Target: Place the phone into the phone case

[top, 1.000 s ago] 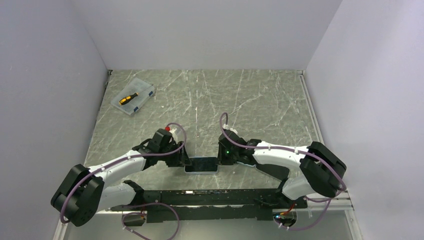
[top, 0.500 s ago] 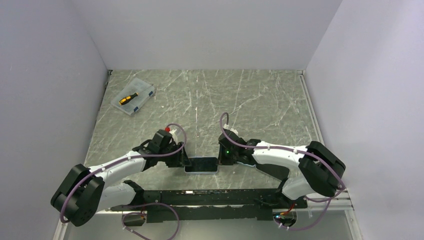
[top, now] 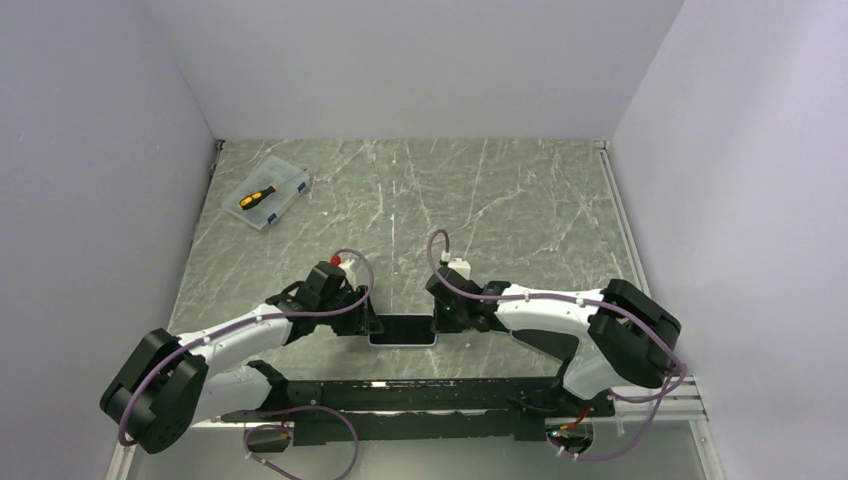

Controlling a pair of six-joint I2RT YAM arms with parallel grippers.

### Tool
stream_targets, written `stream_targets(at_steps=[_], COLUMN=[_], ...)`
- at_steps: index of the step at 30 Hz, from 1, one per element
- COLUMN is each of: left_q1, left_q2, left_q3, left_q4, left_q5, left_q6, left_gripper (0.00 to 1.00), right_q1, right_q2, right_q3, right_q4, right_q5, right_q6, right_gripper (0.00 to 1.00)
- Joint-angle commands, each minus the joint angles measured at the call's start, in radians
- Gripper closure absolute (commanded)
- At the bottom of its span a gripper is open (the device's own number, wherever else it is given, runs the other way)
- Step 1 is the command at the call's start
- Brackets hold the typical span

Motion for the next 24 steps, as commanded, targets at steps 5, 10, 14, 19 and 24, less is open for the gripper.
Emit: stream_targets(at_steps=[5, 10, 14, 19, 24], left_q1=[-0.041, -0.041, -0.041, -0.041, -0.041], left_q2=[-0.016, -0.044, -0.06, -0.074, -0.088], left_q3=[-0.01, 0.022, 0.055, 0.091, 0.124], left_q4=[0.056, -0.021, -0.076, -0.137, -0.192], left_q5=[0.061, 0.005, -0.035, -0.076, -0.111], left_q6=[-0.017, 0.005, 0.025, 0.046, 0.066], left_gripper=[0.5, 0.46, 0.43, 0.43, 0.43], right_q1=[0.113, 0.115, 0.114, 0.115, 0.114], right_q2=[0.094, 0.057, 0.052, 0.063, 0.085], right_q3=[0.042, 0.153, 0.227, 0.278, 0.289], right_q4=[-0.041, -0.171, -0.243, -0.272, -0.268], right_q5=[0.033, 0.12, 0.18, 0.217, 0.226], right_q6=[0.013, -0.037, -0.071, -0.101, -0.121], right_gripper=[1.0, 1.0, 1.0, 1.0, 1.0])
